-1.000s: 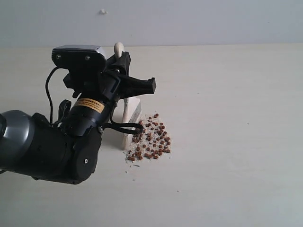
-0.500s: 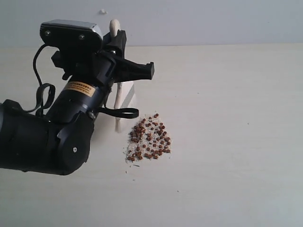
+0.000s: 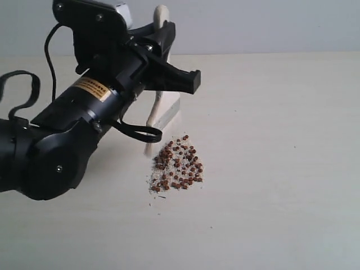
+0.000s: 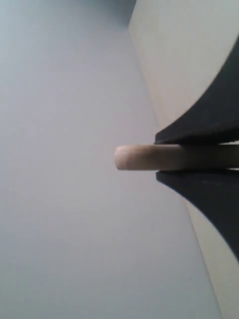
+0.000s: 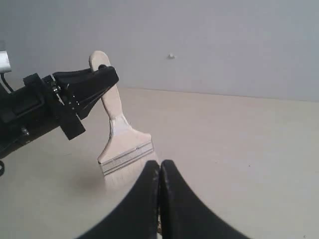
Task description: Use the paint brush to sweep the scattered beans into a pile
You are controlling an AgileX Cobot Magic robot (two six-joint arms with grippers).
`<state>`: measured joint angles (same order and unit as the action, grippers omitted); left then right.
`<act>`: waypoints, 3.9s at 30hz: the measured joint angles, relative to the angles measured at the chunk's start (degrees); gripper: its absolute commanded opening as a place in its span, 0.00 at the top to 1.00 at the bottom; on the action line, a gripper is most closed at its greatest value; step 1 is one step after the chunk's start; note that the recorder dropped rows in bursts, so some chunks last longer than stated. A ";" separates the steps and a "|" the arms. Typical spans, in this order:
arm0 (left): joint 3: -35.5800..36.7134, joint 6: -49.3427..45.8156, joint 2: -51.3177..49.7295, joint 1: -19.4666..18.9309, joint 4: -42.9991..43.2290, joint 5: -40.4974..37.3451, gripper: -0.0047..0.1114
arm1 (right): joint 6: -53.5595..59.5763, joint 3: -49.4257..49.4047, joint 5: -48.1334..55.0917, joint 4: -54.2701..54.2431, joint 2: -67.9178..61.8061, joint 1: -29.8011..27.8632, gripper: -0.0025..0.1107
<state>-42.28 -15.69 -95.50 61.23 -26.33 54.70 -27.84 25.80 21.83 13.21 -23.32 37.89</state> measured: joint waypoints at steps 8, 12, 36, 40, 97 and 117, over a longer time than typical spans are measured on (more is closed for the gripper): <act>0.33 -12.23 6.78 2.65 -20.62 -6.12 0.96 | 0.00 0.00 0.00 0.00 0.00 0.00 0.98; 2.99 -13.69 9.08 9.26 -37.54 7.49 0.96 | 0.00 0.00 0.00 0.00 0.00 0.00 0.98; 7.86 4.35 3.01 23.51 -46.85 13.88 0.96 | 0.00 0.00 -0.67 0.00 0.00 0.00 0.98; 6.44 -6.03 6.74 24.43 -41.64 13.98 0.96 | 0.00 0.00 -1.02 0.00 0.00 0.00 0.98; 6.38 -83.65 52.46 -31.84 -53.86 -123.79 0.96 | 0.00 0.00 -1.13 0.00 0.00 0.00 0.98; 6.94 -103.14 36.97 -31.96 -52.88 -124.18 0.96 | 0.00 0.00 -1.13 0.00 0.00 0.00 0.98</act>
<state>-35.34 -118.83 -58.53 29.27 -79.21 -69.49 -27.84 25.80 20.71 13.21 -23.32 37.89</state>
